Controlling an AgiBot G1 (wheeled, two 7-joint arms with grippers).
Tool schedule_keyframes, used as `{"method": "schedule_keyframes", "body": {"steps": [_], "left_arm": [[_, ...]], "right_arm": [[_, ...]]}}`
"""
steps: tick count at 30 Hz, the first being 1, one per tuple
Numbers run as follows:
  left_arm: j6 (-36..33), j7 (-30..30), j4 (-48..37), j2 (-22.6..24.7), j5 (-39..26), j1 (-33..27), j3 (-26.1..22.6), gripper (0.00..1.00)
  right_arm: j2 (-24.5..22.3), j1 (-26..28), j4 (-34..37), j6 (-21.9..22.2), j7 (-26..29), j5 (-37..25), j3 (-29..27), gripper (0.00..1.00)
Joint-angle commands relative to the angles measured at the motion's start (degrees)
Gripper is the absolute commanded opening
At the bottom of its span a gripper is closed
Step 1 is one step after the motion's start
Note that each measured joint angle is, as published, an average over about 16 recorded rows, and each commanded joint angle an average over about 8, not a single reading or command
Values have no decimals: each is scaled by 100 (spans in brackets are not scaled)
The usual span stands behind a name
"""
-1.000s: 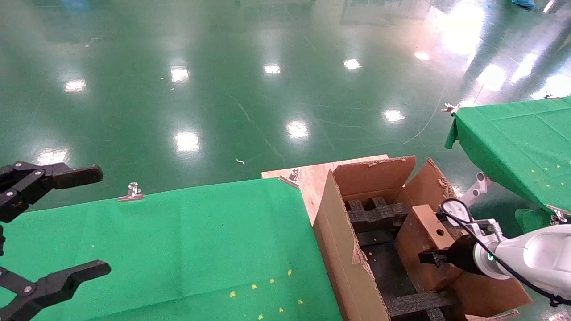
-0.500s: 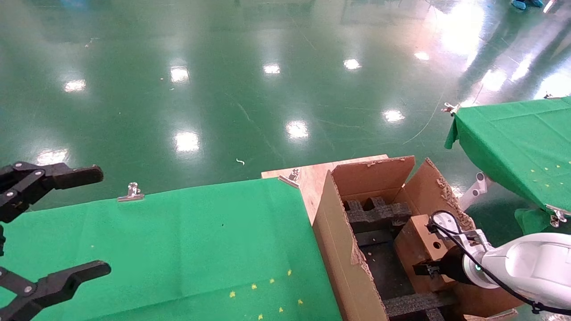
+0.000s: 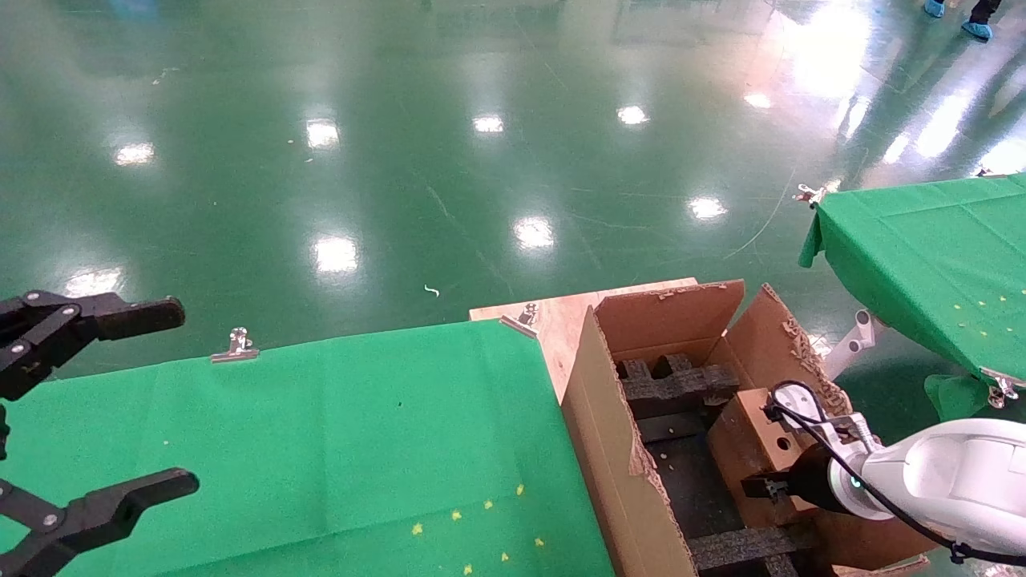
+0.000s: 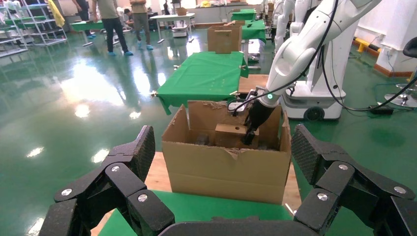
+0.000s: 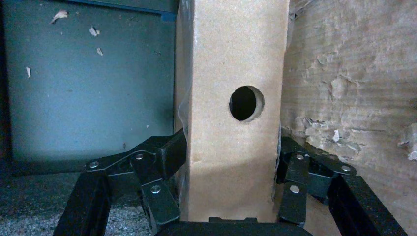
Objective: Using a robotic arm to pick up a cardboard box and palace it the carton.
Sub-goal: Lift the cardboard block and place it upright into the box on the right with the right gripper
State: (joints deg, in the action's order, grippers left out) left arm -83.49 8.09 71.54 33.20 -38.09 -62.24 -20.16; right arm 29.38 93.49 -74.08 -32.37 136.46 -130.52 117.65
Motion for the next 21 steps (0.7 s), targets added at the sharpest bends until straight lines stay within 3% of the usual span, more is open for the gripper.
{"method": "schedule_keyframes", "body": {"steps": [1,21], "left_arm": [[0,0,0,0,0,0,0,100],[0,0,0,0,0,0,-1,100]], "right_arm": [[2,0,2,-2,5,5,-1,100],[-216,488,-209,-90,-181,96,-142,100]]}}
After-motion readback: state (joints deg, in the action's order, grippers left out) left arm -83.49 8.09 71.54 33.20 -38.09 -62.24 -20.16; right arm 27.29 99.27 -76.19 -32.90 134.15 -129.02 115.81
